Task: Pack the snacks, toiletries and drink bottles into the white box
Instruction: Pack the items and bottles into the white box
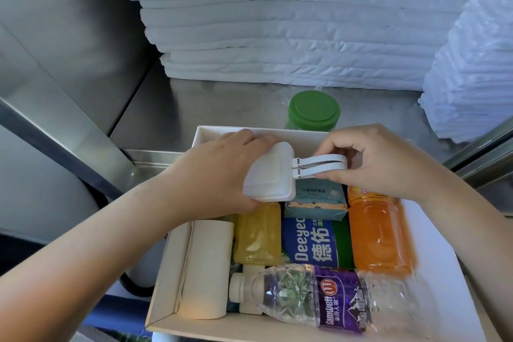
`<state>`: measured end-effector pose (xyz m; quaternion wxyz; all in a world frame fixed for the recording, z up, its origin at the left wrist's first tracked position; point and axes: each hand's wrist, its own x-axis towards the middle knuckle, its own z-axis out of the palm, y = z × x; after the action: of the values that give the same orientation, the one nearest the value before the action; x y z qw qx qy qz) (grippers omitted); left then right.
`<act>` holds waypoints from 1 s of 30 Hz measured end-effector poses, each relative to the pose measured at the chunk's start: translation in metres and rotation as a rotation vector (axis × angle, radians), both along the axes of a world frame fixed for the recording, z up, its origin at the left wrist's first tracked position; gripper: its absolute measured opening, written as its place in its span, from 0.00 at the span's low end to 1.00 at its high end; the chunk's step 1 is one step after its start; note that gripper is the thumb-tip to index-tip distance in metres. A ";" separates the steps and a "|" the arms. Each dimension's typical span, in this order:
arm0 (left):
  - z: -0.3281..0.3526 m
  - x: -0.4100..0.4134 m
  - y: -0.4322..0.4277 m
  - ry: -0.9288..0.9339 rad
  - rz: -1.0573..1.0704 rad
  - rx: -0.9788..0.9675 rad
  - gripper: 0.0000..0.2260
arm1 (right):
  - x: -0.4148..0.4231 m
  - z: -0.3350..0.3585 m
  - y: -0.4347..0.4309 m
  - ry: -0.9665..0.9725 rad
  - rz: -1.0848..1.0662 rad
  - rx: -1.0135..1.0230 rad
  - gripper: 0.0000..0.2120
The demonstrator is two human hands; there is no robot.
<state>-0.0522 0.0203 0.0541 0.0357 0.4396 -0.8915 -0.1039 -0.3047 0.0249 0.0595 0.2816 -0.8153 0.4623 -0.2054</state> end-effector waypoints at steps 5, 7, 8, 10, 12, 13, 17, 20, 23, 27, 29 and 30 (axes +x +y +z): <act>0.001 0.005 -0.006 0.050 0.032 0.073 0.37 | 0.002 0.005 0.001 -0.140 0.035 -0.033 0.07; 0.004 0.007 -0.009 0.090 0.049 0.137 0.37 | 0.007 0.011 0.000 -0.208 0.043 -0.060 0.05; 0.005 0.009 -0.010 0.108 0.052 0.169 0.37 | 0.012 0.015 -0.001 -0.234 0.047 -0.074 0.06; 0.009 0.013 -0.012 0.126 0.055 0.193 0.39 | 0.023 0.023 -0.006 -0.266 0.060 -0.112 0.04; 0.010 0.017 -0.012 0.134 0.060 0.184 0.40 | 0.034 0.029 -0.011 -0.262 0.083 -0.161 0.02; 0.009 0.019 -0.011 0.138 0.067 0.172 0.40 | 0.039 0.031 -0.013 -0.252 0.096 -0.179 0.02; 0.011 0.027 -0.005 0.196 0.084 0.091 0.42 | 0.046 0.029 -0.017 -0.261 0.081 -0.177 0.03; 0.019 0.040 -0.003 0.329 0.110 0.020 0.39 | 0.046 0.024 -0.019 -0.359 0.035 -0.121 0.03; 0.023 0.052 -0.004 0.341 0.141 0.002 0.32 | 0.047 0.019 -0.018 -0.445 0.010 -0.082 0.01; 0.019 0.052 0.001 0.261 0.143 0.001 0.29 | 0.048 0.015 -0.017 -0.498 -0.018 -0.052 0.03; 0.016 0.049 0.004 0.230 0.128 -0.015 0.29 | 0.049 0.014 -0.017 -0.513 -0.011 -0.034 0.02; 0.015 0.047 0.005 0.217 0.125 -0.025 0.30 | 0.051 0.014 -0.017 -0.523 -0.005 -0.022 0.02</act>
<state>-0.0052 0.0249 0.0695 0.1438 0.4800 -0.8544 -0.1376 -0.2538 0.0081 0.0736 0.3819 -0.7365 0.3736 -0.4150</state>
